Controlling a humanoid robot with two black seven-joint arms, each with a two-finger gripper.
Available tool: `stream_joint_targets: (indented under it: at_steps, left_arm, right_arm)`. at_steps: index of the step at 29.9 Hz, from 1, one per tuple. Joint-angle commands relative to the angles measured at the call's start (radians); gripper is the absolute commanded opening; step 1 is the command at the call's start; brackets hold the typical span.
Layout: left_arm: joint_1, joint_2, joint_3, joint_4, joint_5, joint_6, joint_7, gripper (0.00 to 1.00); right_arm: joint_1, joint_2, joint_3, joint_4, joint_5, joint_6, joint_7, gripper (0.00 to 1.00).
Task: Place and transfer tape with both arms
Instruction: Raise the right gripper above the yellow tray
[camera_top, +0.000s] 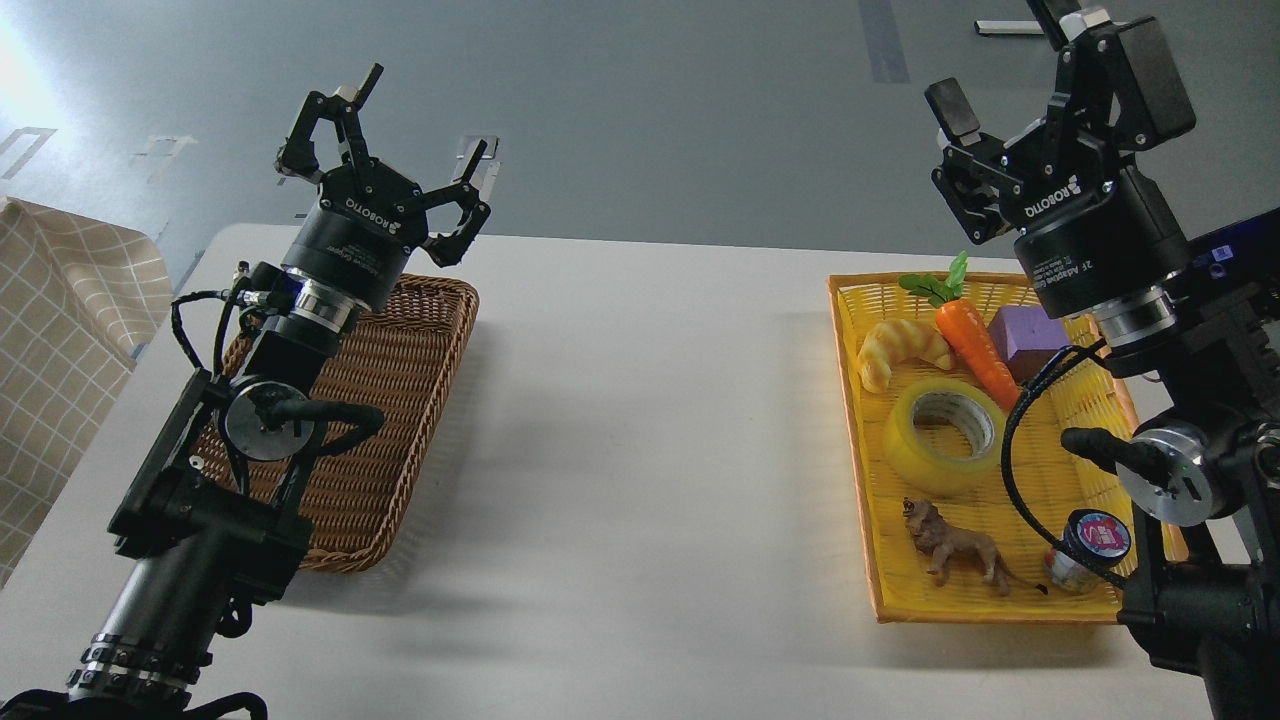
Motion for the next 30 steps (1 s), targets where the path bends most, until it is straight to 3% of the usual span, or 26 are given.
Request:
stream_joint_targets:
  at_steps: [1,30]
  left_arm:
    - [0.000,-0.022,-0.002,-0.024,-0.013,0.000,0.000,0.98]
    - [0.001,-0.033,0.007,-0.015,-0.018,0.000,0.002,0.98]
  right_arm:
    - [0.000,0.000,0.000,-0.002,0.000,0.000,0.000,1.00]
    - [-0.023,-0.064,0.000,-0.001,0.000,0.000,0.002,1.00]
